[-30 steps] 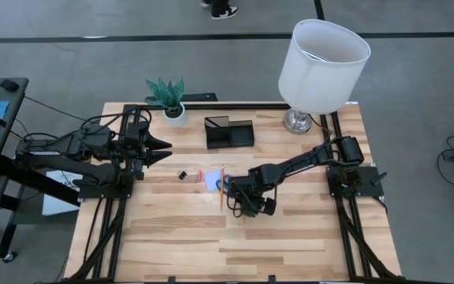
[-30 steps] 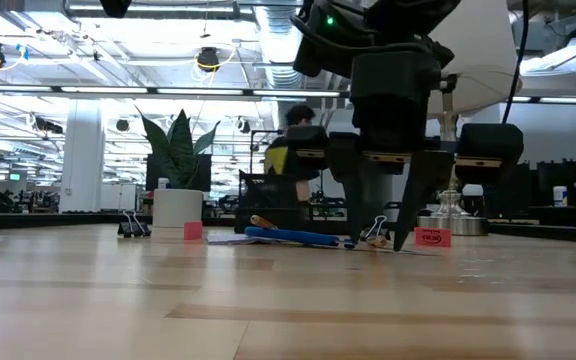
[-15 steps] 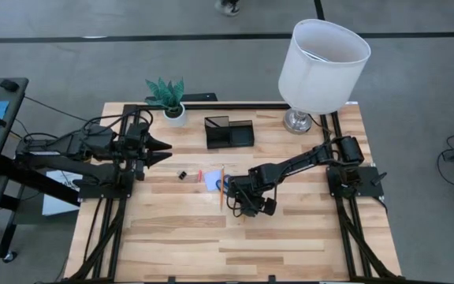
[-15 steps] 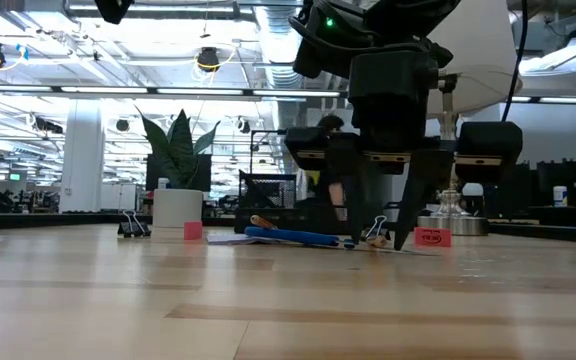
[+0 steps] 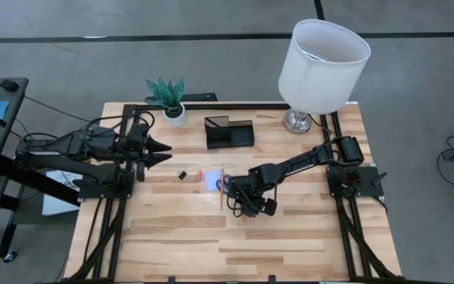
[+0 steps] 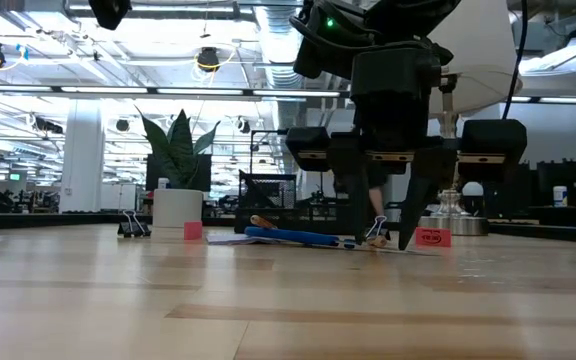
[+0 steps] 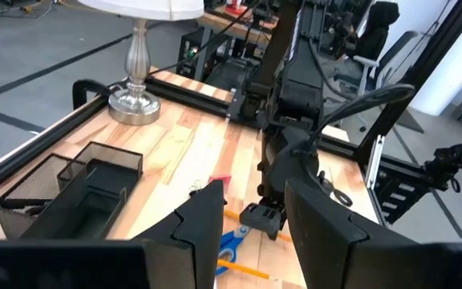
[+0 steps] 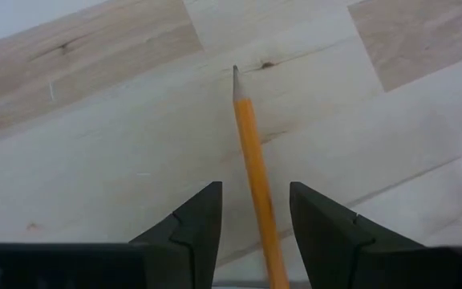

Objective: Pick and place office supplies into organizer
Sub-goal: Put the right pencil into the desk organizer

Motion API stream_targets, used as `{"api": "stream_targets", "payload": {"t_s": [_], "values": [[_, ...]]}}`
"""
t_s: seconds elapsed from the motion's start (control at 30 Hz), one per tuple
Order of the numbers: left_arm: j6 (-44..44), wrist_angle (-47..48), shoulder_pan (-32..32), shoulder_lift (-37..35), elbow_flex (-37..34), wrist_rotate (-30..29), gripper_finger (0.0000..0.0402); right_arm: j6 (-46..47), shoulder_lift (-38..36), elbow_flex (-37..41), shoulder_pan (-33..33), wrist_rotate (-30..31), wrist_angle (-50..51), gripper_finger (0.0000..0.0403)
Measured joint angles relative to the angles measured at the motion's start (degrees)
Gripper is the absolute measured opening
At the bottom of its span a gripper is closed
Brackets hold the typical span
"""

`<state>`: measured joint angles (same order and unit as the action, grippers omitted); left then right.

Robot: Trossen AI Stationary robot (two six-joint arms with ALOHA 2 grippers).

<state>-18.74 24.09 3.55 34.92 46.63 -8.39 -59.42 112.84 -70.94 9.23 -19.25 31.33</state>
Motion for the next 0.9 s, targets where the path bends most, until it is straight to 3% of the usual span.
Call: {"api": "stream_targets", "payload": {"t_s": [0.9], "values": [[-1.2, 0.9, 0.0, 0.0, 0.0, 0.0, 0.0126, 0.0, 2.6, -0.2, -0.7, 0.7, -0.1, 0.014]]}}
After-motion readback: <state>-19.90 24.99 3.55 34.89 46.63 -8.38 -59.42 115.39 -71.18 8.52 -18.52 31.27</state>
